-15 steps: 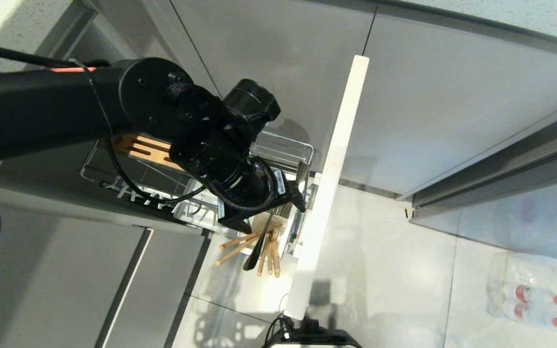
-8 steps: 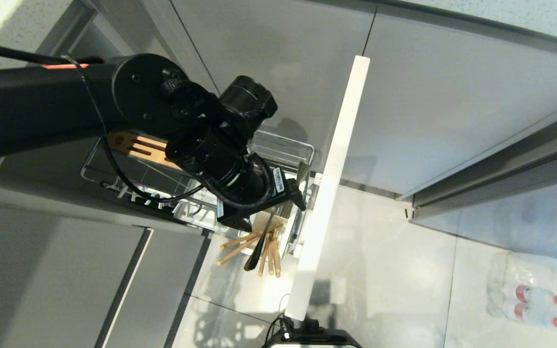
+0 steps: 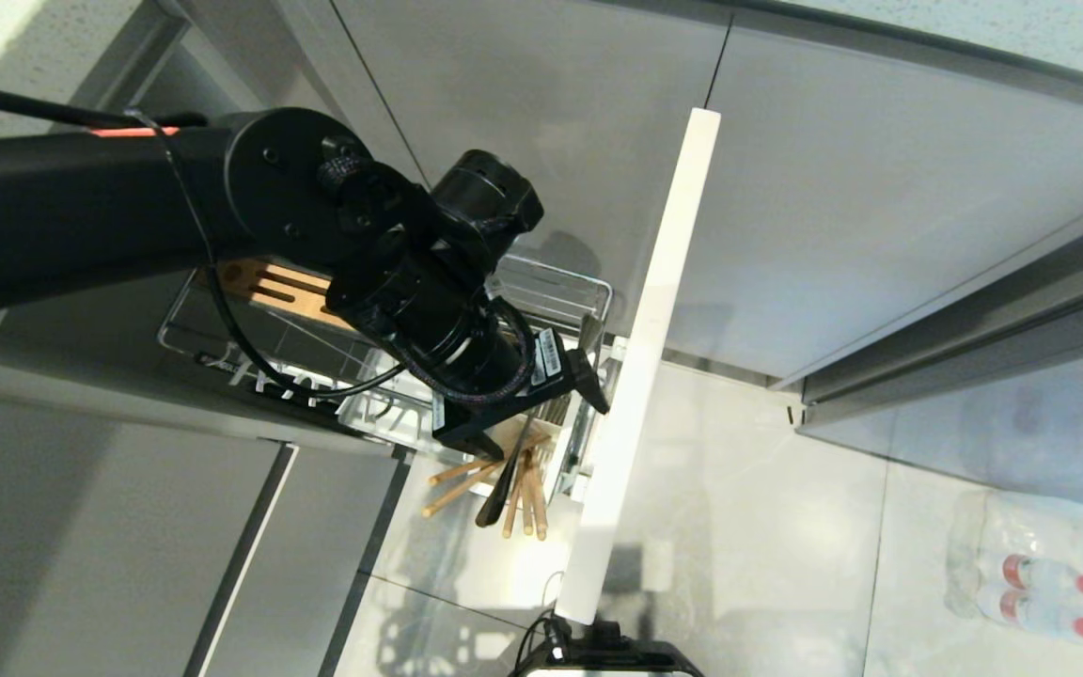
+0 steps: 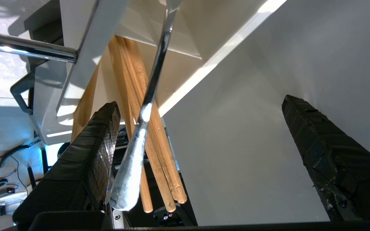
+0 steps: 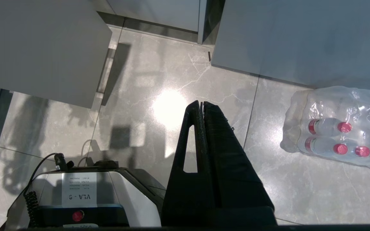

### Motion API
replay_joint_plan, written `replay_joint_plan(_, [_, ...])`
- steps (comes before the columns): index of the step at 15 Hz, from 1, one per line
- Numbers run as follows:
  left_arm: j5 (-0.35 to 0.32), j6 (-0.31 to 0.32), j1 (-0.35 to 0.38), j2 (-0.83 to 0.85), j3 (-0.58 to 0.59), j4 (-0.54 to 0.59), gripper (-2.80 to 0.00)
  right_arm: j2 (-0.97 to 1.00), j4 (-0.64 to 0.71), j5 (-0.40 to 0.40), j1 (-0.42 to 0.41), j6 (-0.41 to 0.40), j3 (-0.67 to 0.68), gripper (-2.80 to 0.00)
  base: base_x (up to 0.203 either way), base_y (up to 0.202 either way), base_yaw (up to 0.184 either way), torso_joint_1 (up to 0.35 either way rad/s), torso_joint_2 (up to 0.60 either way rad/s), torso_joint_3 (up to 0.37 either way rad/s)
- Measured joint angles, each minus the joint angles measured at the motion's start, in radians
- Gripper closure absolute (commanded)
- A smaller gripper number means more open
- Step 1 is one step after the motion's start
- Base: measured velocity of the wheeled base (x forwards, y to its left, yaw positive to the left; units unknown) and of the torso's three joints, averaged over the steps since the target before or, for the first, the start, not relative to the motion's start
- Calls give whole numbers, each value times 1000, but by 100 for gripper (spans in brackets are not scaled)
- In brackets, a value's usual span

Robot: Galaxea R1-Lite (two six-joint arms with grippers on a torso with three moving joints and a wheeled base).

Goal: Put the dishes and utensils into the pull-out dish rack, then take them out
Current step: Take the spoon out of the cupboard

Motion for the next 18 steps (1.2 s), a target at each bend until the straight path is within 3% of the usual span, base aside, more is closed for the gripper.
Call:
replay_joint_plan(9, [2, -1, 3, 17, 0, -1, -280, 0, 0, 0, 0, 0, 0, 0, 0, 0, 0, 0, 0, 0])
replay_joint_plan(10, [1, -1, 3, 18, 0, 0, 0, 0, 0, 0, 0, 0, 0, 0, 0, 0, 0, 0, 0, 0])
replay_joint_plan(18, [3, 0, 1, 22, -1, -1, 0, 0, 0, 0, 0, 0, 0, 0, 0, 0, 0, 0, 0, 0])
